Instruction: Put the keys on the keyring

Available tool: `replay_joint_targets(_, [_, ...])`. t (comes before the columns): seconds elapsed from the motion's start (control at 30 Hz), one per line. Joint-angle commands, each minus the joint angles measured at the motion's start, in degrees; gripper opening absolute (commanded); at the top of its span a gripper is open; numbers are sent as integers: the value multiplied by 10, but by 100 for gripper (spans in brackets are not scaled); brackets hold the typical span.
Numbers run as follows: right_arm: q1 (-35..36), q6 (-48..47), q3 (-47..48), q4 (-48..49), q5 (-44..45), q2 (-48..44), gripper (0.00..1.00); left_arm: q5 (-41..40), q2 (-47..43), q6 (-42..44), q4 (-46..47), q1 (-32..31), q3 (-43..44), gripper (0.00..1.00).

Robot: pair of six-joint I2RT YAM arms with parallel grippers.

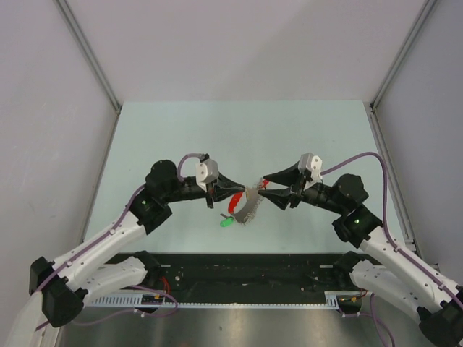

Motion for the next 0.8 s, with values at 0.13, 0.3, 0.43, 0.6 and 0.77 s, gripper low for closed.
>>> replay_joint_targets(0.13, [-4, -13, 7, 35, -79, -10, 43, 110, 11, -22, 102, 1, -1, 1])
replay_joint_targets(0.3, [-4, -13, 14, 44, -101, 7, 31, 114, 11, -56, 143, -2, -9, 0])
replay_joint_targets(0.43, [-4, -12, 18, 56, -114, 13, 22, 112, 16, -71, 164, -6, -16, 0])
replay_joint_targets(0.6, [-4, -5, 19, 68, -130, 16, 18, 110, 17, -79, 175, -9, -20, 0])
replay_joint_targets(0.77, [-4, 5, 20, 84, -142, 20, 15, 107, 21, -82, 182, -16, -20, 0])
